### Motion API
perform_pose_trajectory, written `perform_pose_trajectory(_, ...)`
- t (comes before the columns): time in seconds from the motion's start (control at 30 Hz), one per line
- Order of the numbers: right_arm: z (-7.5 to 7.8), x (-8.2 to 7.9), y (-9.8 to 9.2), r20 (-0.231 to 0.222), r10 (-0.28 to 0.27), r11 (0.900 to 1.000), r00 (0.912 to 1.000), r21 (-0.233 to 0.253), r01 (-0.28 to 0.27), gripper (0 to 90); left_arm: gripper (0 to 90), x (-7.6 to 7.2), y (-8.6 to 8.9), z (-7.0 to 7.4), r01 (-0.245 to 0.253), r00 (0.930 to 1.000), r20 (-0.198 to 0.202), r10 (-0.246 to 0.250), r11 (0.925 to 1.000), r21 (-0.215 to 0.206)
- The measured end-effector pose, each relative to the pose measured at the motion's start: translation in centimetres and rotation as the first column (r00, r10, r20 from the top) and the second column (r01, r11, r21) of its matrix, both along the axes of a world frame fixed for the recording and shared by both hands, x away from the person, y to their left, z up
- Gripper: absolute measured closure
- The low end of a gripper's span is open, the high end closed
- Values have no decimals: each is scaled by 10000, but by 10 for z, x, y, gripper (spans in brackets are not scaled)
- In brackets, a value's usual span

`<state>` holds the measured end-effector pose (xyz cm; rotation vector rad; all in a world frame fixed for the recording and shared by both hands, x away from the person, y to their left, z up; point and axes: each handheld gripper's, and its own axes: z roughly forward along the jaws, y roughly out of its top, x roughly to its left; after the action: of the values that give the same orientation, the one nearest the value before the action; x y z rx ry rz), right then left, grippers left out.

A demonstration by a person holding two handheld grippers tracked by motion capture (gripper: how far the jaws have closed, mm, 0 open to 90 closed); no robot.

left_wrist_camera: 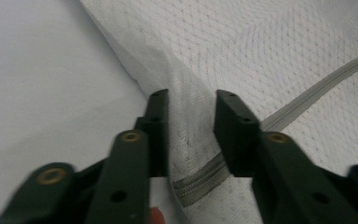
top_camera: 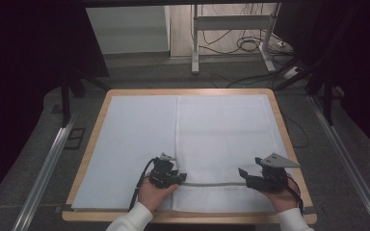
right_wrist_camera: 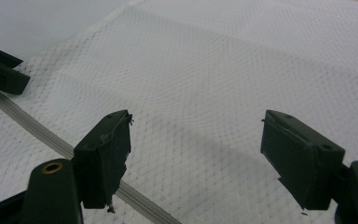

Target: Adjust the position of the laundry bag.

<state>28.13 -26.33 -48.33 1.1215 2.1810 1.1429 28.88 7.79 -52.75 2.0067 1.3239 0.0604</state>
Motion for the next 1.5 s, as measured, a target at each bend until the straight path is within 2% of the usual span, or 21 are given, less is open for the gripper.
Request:
perform_pose_trajectory(0.03,0,0,0,0,0,10000,10000,0,0,234,692,1,0,0,128,9999,-26,-128,9999,-16)
perform_pose_trajectory(0.1,0,0,1,-6,-10,10000,10000,-20,10,234,788,2,1,-2,198,9998,4,-198,9998,10)
perform_pose_trajectory(0.2,1,2,-1,-93,-169,9998,9998,82,170,234,870,4,1,-3,303,9995,68,-303,9995,-65)
perform_pose_trajectory(0.63,6,6,-13,-77,-584,9982,9983,130,585,234,890,2,5,0,220,9996,174,-212,9988,-435)
perform_pose_trajectory(0.73,10,9,-23,-232,-848,9961,9961,207,853,234,890,2,6,1,191,9996,217,-180,9985,-517)
perform_pose_trajectory(0.83,20,13,-45,-621,-1272,9904,9899,460,1302,234,892,2,6,1,200,9996,215,-189,9984,-535)
perform_pose_trajectory(0.9,22,14,-50,-740,-1314,9896,9886,488,1352,234,892,3,7,1,281,9994,194,-271,9983,-516)
perform_pose_trajectory(0.93,24,16,-59,-865,-1551,9864,9841,409,1590,236,892,3,8,1,290,9994,198,-280,9981,-537)
perform_pose_trajectory(1.07,25,22,-73,-1172,-1929,9798,9742,304,1977,244,892,3,8,1,230,9994,281,-211,9973,-703)
perform_pose_trajectory(1.13,25,23,-75,-1248,-1970,9788,9724,308,2023,247,892,3,9,1,259,9993,275,-240,9971,-713)
perform_pose_trajectory(1.2,25,26,-79,-1427,-2145,9754,9662,197,2195,252,892,3,9,2,276,9993,268,-257,9968,-753)
perform_pose_trajectory(1.3,23,28,-81,-1500,-2195,9745,9640,138,2240,254,892,3,9,2,271,9994,249,-252,9964,-799)
perform_pose_trajectory(1.5,14,34,-85,-1723,-2403,9704,9553,-186,2408,262,892,3,11,2,270,9994,243,-250,9959,-865)
